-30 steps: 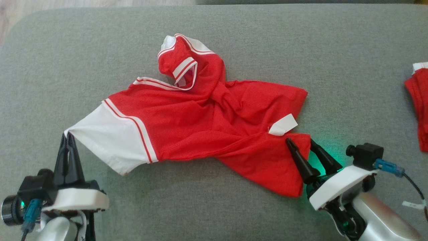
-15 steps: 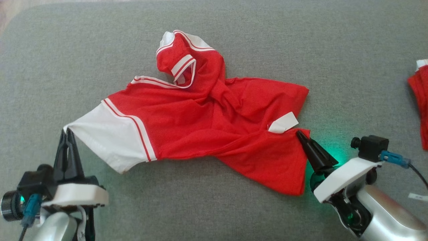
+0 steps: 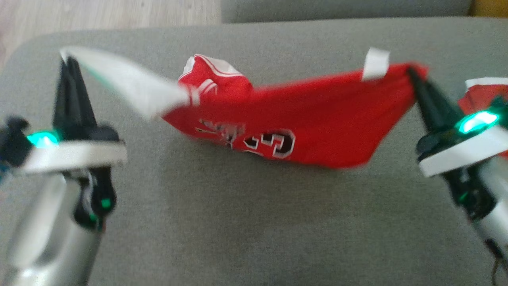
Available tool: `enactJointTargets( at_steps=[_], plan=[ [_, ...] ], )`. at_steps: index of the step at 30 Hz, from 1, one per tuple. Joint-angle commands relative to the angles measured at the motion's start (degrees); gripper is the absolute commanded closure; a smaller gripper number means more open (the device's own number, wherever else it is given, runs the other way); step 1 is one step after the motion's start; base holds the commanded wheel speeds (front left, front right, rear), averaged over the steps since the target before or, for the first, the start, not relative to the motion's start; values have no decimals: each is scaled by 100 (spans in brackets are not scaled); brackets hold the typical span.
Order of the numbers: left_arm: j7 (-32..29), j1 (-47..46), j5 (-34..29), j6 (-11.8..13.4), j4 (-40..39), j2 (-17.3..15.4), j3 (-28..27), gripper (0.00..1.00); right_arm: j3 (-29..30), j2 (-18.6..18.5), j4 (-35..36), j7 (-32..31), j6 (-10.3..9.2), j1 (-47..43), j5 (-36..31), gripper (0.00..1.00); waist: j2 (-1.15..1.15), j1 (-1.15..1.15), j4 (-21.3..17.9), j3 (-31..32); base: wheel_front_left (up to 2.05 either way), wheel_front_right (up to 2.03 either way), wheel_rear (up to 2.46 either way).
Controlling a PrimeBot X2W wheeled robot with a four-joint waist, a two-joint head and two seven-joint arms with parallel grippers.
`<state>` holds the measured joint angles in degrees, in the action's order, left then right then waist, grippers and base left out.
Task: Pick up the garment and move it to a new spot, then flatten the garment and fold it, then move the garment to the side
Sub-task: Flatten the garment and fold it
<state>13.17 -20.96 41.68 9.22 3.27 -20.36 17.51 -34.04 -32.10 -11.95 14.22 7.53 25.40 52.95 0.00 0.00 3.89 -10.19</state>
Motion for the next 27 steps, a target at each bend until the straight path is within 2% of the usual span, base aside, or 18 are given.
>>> enactJointTargets(
  at_steps=[1,4,8,11,16,21,27],
  plan=[
    [-28,-594,188,-118,-243,-96,-373,100,238,-228,333,75,-4,133,-184,100,0,0,-127,256,0,0,0],
    [-173,-1132,590,-303,-308,42,-520,100,603,-351,623,76,-4,242,-442,100,0,0,-245,513,0,0,0],
    [-392,-1752,1072,-392,-405,174,-747,100,979,-523,1000,76,-4,464,-650,100,0,0,-406,798,0,0,0],
    [-512,-2202,1220,-375,-508,188,-852,100,1152,-660,1287,77,-4,660,-692,100,0,0,-514,949,0,0,0],
    [-728,-3030,1042,-272,-578,78,-776,100,1386,-976,1537,24,-4,1170,-667,100,0,0,-633,1018,0,0,0],
    [-1128,-3903,883,-259,-293,18,-512,100,1586,-1031,1358,-193,-4,1881,-638,100,0,0,-704,811,0,0,0],
    [-1653,-4740,850,-70,785,144,-274,100,1217,-815,610,-376,-4,2817,-537,100,0,0,-724,157,0,0,0]
  ],
)
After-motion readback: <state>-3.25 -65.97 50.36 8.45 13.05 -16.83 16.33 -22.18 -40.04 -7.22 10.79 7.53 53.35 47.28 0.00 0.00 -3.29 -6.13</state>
